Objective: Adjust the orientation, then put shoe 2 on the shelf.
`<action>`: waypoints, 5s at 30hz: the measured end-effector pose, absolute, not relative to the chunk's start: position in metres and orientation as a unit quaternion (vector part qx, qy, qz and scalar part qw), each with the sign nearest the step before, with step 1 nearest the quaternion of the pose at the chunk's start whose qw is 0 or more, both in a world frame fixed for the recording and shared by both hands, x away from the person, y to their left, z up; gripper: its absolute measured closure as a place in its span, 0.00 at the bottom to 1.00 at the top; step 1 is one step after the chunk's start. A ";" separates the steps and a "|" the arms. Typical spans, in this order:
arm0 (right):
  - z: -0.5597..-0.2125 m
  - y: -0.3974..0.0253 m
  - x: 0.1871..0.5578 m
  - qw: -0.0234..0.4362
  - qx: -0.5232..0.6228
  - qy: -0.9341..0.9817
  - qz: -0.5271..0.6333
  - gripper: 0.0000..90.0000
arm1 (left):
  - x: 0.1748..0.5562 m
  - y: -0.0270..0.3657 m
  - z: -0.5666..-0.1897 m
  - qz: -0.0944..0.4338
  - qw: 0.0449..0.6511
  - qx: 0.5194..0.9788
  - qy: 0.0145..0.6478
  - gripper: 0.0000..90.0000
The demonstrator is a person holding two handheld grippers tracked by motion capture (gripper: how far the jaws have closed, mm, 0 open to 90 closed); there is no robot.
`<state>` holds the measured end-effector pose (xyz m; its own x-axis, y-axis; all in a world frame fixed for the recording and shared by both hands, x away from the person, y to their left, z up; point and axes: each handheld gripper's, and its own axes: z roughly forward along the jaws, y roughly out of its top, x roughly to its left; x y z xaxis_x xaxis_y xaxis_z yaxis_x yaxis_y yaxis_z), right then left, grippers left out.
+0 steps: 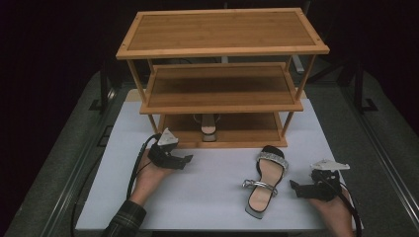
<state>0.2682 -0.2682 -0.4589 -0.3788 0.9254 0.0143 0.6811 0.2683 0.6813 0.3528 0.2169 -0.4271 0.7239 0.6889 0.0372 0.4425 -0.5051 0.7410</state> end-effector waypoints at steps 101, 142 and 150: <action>-0.443 -0.112 0.393 0.031 0.305 0.852 0.425 0.95 | 0.292 0.329 -0.451 0.177 0.346 0.829 0.402 0.15; -0.431 -0.191 0.263 0.040 0.364 0.826 0.429 0.16 | 0.292 0.329 -0.452 0.178 0.345 0.830 0.401 0.15; -0.442 -0.164 0.269 0.044 0.351 0.846 0.399 0.16 | 0.292 0.329 -0.452 0.178 0.345 0.829 0.401 0.15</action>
